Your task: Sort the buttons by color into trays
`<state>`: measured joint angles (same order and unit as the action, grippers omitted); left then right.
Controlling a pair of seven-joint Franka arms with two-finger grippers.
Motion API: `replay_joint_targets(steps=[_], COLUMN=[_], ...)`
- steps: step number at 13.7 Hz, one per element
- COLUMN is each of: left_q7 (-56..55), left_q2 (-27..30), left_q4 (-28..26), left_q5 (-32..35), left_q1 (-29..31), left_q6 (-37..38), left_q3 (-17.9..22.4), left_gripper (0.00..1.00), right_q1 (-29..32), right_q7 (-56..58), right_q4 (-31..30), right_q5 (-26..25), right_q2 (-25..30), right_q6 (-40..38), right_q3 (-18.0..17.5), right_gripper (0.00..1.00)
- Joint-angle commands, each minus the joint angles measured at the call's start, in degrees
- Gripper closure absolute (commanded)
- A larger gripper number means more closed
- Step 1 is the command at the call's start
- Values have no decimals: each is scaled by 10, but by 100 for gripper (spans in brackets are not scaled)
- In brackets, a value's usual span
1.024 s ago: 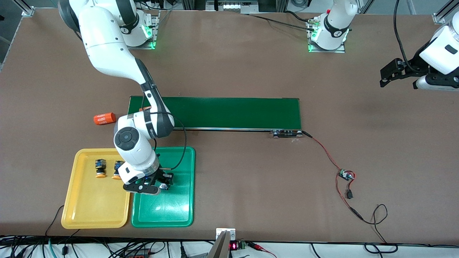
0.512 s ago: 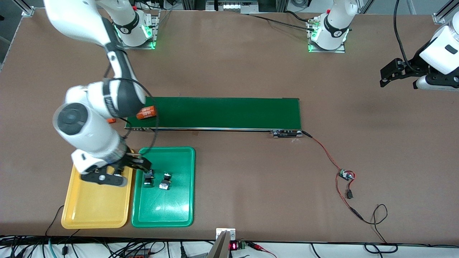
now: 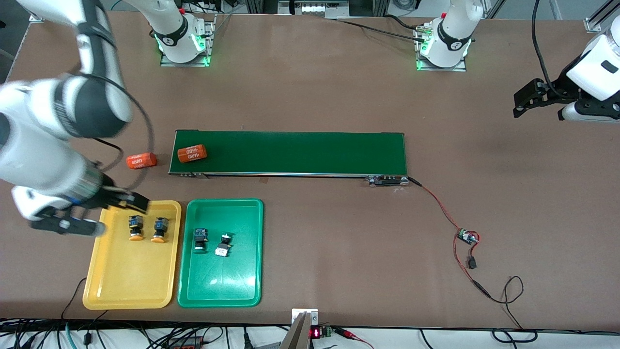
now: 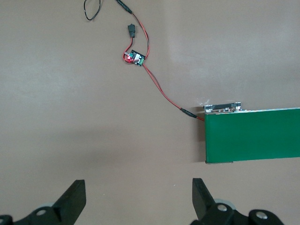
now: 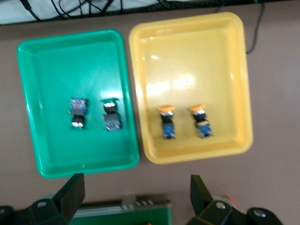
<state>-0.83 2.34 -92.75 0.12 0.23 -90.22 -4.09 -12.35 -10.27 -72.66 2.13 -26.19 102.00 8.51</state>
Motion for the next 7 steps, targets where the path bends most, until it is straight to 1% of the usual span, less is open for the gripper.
replay_joint_targets(steps=[1,3,5,6,7], left_q7=[7,7,7,7,7], left_q2=[-8,-8,-8,-8,-8], left_q4=[18,18,18,17,17], left_q5=[5,5,5,5,5], left_q1=[4,4,4,5,5], left_q6=[14,14,14,14,15], left_q3=[-2,-2,-2,-2,-2], left_gripper=[0,0,0,0,0], right_q1=[97,127,130,117,85], right_q7=[95,125,140,140,140], right_q4=[-72,-74,-74,-72,-76], right_q5=[7,9,7,5,3], right_q2=[90,112,130,132,139], right_q6=[-42,-69,-104,-117,-124], right_q3=[-51,-53,-43,-19,18], right_gripper=[0,0,0,0,0])
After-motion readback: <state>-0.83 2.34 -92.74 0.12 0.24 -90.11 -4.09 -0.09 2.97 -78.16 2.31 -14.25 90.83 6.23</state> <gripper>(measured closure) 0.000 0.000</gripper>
